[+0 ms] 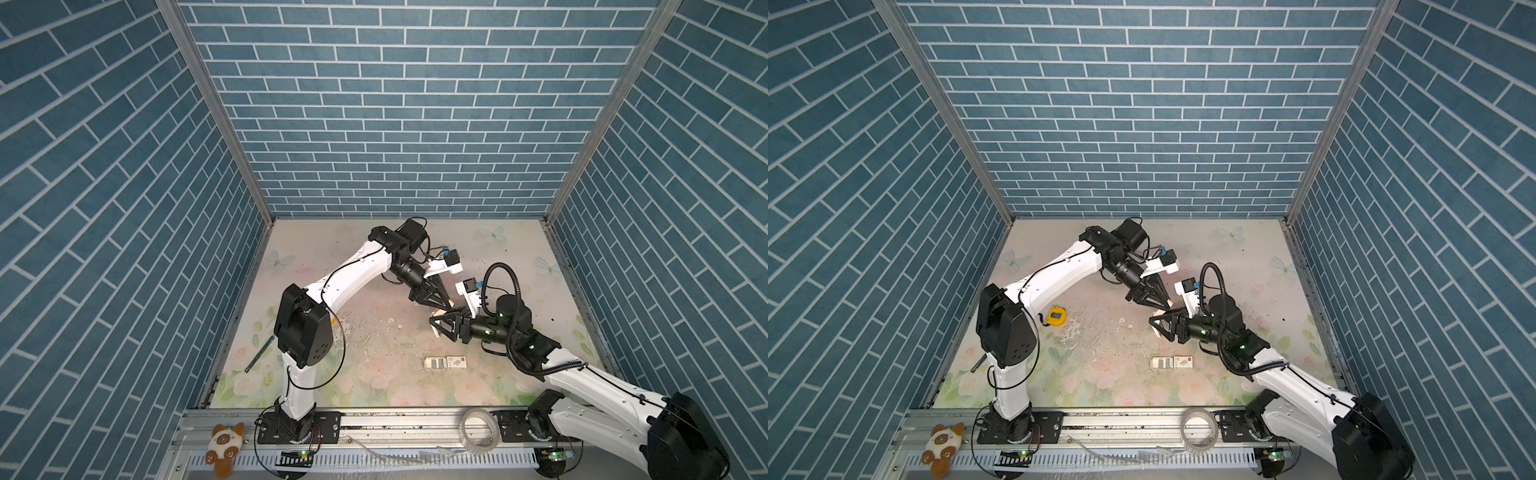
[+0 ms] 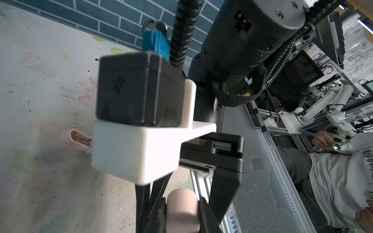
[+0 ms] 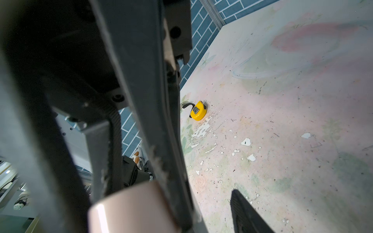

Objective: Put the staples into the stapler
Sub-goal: 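Pull the stapler top open with the right gripper while the left holds the base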

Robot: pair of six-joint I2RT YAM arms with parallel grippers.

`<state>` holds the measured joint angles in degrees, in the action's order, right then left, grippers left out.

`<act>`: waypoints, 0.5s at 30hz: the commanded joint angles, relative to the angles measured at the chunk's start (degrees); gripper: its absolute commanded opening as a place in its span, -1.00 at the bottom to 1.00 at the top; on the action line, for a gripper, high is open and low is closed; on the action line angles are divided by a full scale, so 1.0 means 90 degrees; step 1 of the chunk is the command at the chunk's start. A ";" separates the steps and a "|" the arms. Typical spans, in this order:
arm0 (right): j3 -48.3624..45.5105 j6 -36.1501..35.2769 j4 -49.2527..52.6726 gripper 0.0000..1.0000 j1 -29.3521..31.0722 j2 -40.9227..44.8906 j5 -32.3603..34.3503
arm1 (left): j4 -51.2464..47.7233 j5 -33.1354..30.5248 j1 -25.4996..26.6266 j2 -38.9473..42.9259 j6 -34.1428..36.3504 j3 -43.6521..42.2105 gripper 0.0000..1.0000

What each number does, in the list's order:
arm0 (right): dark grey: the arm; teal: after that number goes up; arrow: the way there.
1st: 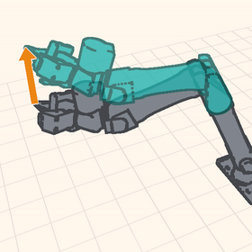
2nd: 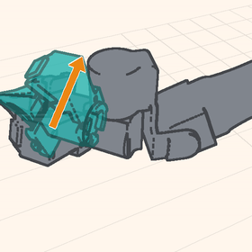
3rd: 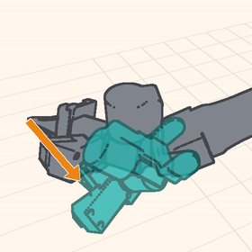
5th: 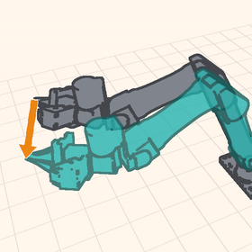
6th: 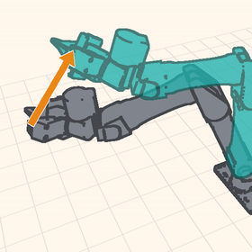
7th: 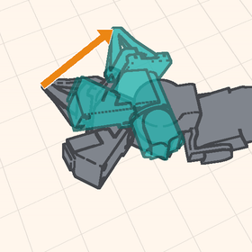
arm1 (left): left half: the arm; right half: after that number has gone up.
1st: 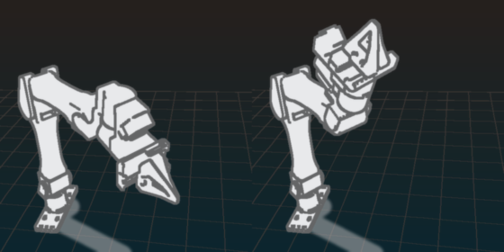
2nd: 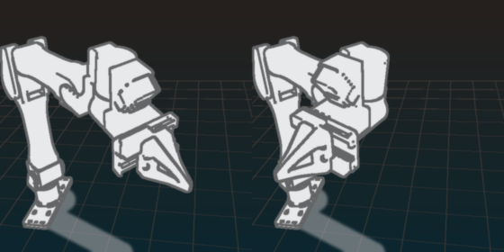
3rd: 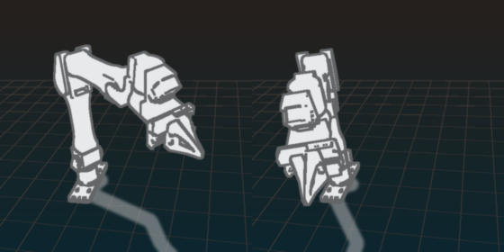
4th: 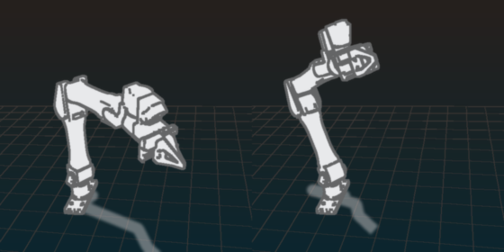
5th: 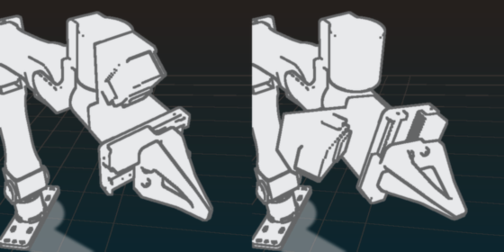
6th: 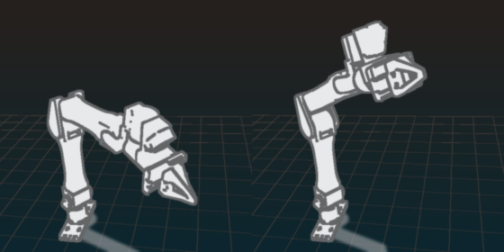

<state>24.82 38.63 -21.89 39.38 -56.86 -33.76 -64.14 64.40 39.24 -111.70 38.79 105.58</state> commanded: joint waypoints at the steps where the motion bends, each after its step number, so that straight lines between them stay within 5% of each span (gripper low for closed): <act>1: 0.0162 0.0023 -0.0393 0.10 0.0032 -0.0047 -0.0050 | -0.0319 0.0383 -0.0015 -0.0064 0.0016 0.0182 -0.88; 15: 0.0096 0.0025 -0.0533 -0.41 0.0034 -0.0098 0.0174 | -0.0414 0.0607 -0.0015 -0.0080 -0.0078 0.0281 -0.82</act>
<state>24.82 38.52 -26.50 39.88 -57.36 -35.00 -65.25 66.48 38.81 -112.31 38.79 106.59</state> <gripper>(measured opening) 0.332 0.256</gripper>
